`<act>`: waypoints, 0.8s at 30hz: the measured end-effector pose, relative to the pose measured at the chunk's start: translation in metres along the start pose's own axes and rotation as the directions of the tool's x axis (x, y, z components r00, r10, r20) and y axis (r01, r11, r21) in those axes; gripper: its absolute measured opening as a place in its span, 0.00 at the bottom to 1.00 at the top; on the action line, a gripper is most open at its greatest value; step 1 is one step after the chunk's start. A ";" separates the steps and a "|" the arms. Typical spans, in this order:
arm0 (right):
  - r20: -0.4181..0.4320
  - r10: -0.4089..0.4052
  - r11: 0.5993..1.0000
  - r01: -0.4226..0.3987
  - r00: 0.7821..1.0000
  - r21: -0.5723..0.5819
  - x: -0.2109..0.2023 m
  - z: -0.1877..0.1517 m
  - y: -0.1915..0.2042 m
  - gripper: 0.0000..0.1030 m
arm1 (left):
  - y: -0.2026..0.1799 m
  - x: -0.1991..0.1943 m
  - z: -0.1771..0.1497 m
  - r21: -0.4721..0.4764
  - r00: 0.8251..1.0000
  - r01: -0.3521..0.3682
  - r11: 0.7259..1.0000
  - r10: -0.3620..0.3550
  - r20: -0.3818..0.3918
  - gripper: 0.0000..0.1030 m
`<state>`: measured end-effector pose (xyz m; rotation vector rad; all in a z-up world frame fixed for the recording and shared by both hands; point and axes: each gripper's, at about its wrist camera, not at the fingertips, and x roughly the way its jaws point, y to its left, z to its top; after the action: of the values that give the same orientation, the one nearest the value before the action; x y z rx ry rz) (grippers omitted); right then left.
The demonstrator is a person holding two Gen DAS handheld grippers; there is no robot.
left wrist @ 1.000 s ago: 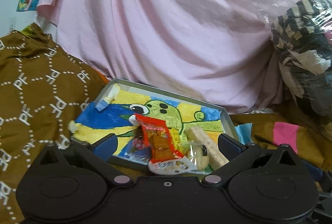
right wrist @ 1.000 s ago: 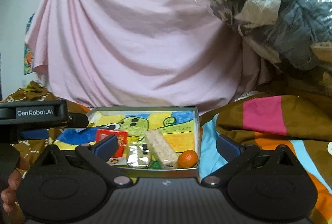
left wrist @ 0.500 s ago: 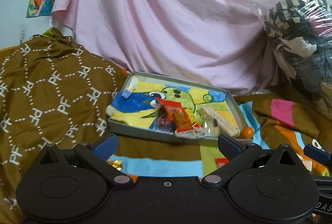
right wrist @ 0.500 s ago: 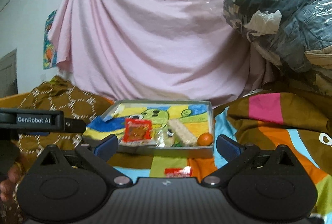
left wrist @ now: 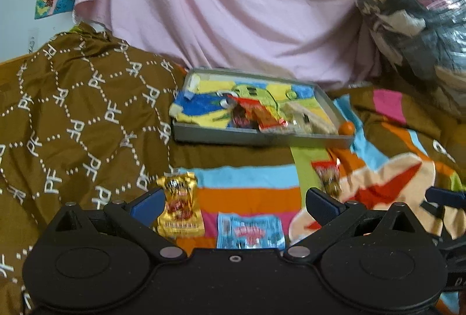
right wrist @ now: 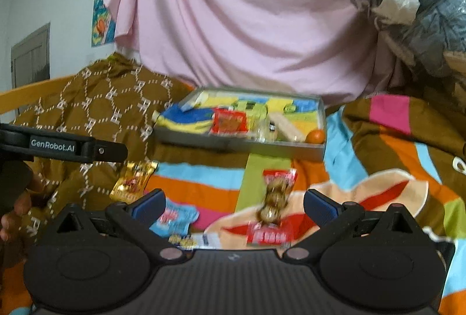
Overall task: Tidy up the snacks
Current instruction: 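Withdraw both grippers from the tray back toward the remaining snacks, then grasp the quail egg pack with the right gripper while the left grasps the blue Ca stick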
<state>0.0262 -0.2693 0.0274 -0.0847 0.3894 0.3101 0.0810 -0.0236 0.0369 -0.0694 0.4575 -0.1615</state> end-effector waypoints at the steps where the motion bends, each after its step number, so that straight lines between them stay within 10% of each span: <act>1: -0.011 -0.001 1.000 0.001 1.000 -0.002 0.000 -0.001 0.000 1.00 | 0.001 0.001 -0.004 0.004 1.000 0.007 1.000 -0.007 -0.012 0.99; 15: -0.226 -0.018 0.999 0.028 0.974 0.043 0.040 -0.016 -0.008 1.00 | 0.003 0.028 -0.046 0.150 0.984 0.094 0.984 -0.069 -0.164 0.99; 24: -0.314 0.033 0.994 0.000 0.949 0.105 0.071 -0.019 -0.016 1.00 | -0.001 0.062 -0.055 0.176 0.931 0.235 0.956 -0.170 -0.323 0.99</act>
<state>0.0866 -0.2677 -0.0171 -0.0282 0.7236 0.2931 0.1113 -0.0373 -0.0393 0.1203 0.7400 -0.4290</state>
